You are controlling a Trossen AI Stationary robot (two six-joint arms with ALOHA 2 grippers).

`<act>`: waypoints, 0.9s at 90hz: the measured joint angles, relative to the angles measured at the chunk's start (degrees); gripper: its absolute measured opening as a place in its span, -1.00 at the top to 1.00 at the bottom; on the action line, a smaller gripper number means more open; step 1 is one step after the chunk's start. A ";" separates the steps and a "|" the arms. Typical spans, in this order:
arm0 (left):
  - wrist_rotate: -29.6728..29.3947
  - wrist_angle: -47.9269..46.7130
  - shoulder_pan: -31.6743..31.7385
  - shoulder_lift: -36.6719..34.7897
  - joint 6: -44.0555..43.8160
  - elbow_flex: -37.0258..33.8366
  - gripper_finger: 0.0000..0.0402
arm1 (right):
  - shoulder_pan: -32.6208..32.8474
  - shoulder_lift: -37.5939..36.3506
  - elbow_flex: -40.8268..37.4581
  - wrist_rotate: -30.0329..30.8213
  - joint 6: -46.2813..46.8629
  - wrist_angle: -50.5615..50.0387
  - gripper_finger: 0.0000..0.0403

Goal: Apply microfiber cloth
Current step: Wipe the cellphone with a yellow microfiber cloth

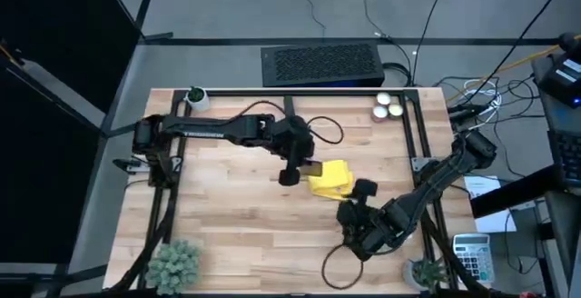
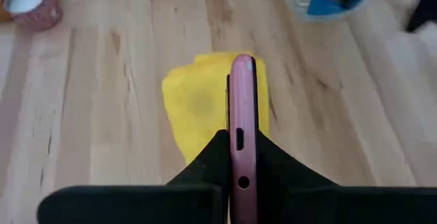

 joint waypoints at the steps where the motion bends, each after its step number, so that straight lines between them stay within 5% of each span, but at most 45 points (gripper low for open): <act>1: -0.03 0.08 -0.01 -0.34 0.01 -0.27 0.93 | -0.12 -0.10 -0.36 0.35 0.01 0.03 -0.46; 33: 0.03 5.04 -0.71 -4.29 -0.44 -6.06 0.94 | -8.81 -14.28 -20.39 -0.67 -3.61 16.77 -0.46; 51: -0.85 8.70 -0.40 -4.27 -1.42 -9.67 0.95 | -13.93 -19.22 -21.80 -4.87 -12.45 22.06 -0.46; 81: -0.89 8.71 -0.62 -4.27 -1.43 -9.70 0.95 | -13.50 -20.34 -17.11 -7.01 -14.03 20.28 -0.46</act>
